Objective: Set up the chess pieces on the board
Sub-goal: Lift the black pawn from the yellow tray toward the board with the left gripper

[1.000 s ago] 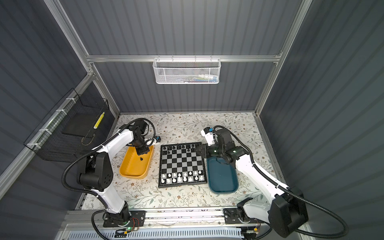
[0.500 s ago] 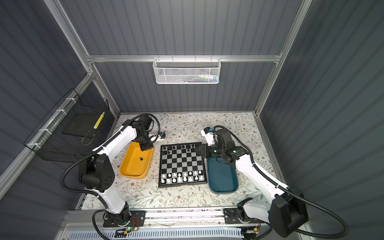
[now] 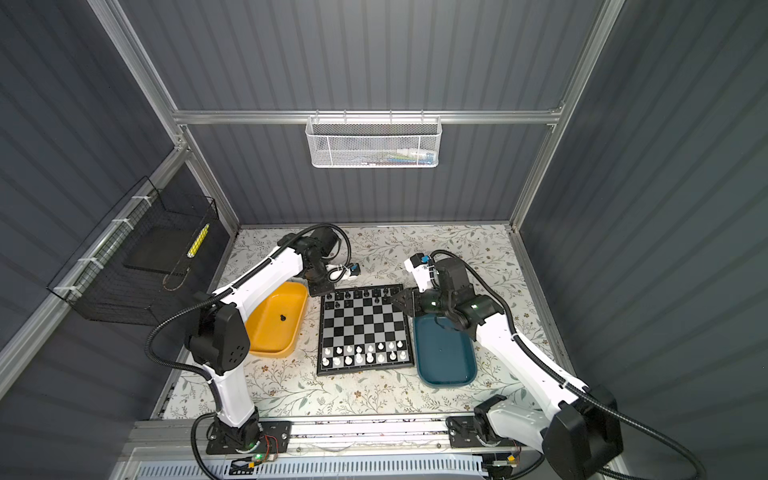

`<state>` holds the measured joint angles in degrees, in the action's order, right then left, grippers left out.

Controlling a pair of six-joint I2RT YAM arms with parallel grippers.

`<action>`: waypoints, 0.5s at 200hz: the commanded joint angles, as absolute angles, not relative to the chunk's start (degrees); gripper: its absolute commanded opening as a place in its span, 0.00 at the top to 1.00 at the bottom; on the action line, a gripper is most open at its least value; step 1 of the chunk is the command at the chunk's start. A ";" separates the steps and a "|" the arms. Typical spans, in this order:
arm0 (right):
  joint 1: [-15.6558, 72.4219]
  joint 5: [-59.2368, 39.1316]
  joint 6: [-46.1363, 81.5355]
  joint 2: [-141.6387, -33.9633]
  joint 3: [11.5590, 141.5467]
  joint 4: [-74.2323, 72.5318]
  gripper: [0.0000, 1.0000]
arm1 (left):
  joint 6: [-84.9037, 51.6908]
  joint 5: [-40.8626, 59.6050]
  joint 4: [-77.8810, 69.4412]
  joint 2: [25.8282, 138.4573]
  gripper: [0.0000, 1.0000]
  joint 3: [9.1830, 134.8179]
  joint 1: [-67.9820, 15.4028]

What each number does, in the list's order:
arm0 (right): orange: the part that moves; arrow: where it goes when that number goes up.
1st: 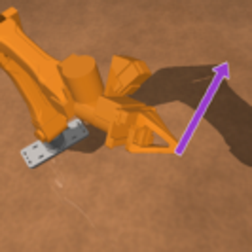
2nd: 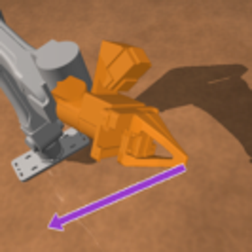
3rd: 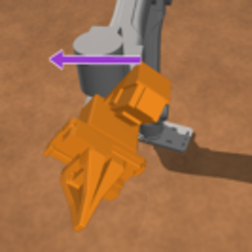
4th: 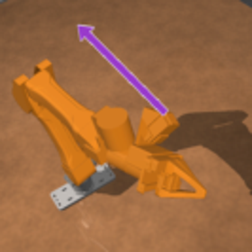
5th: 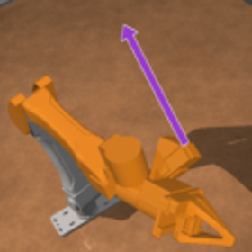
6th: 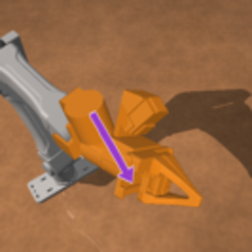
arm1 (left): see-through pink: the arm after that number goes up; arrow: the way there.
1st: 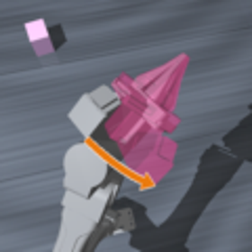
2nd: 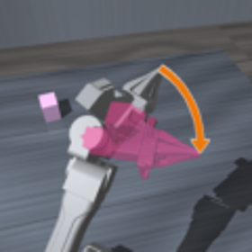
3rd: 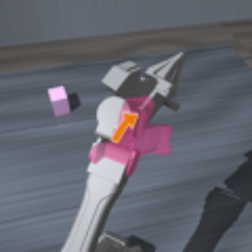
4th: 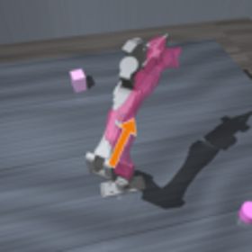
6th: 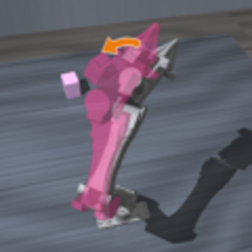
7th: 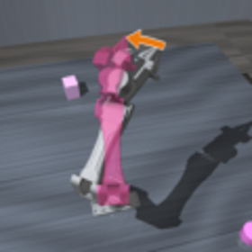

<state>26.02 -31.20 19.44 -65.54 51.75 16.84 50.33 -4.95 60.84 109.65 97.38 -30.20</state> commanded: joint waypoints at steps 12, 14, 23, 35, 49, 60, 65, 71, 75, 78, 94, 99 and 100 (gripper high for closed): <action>26.34 -29.23 19.29 -61.66 51.24 20.07 0.73 | 49.13 -4.92 62.47 112.58 0.90 100.66 -33.70; 26.36 -29.13 19.26 -61.51 51.24 20.22 0.73 | 49.17 -4.92 62.48 112.81 0.90 100.77 -33.87; 26.34 -28.72 19.21 -60.82 51.24 20.68 0.73 | 48.98 -4.83 62.51 113.56 0.90 101.29 -34.65; 26.29 -28.31 19.16 -60.07 51.15 21.16 0.73 | 48.79 -4.19 62.56 114.60 0.90 101.98 -35.31; 26.24 -27.91 19.07 -59.46 51.01 21.61 0.73 | 48.67 -4.09 62.33 115.77 0.90 102.68 -36.15; 26.32 -27.77 19.07 -59.20 50.89 21.87 0.73 | 48.58 -3.83 62.19 116.66 0.90 103.21 -36.60; 26.28 -27.70 19.07 -59.15 50.89 21.94 0.73 | 48.48 -3.71 62.07 117.01 0.90 103.35 -36.71; 26.34 -27.69 19.03 -59.07 50.81 21.96 0.73 | 48.41 -3.63 61.85 117.42 0.90 103.51 -36.89; 26.23 -27.69 18.99 -59.07 50.76 21.97 0.73 | 48.40 -3.54 61.71 117.71 0.90 103.61 -36.99; 26.29 -27.69 19.00 -59.07 50.72 21.97 0.73 | 48.36 -3.45 61.62 117.91 0.90 103.73 -36.96; 26.23 -27.62 18.98 -58.98 50.54 21.93 0.73 | 48.18 -3.09 61.21 119.03 0.90 104.20 -37.08; 26.28 -27.52 18.98 -58.99 50.45 21.97 0.73 | 48.11 -3.00 61.12 119.34 0.90 104.39 -37.08; 26.28 -27.52 18.98 -59.02 50.45 21.97 0.73 | 48.09 -2.99 61.10 119.39 0.90 104.40 -37.09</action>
<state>26.02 -28.21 19.44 -59.59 51.62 20.95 49.17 -4.45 60.60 117.82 102.39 -36.99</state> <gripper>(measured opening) 0.272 0.102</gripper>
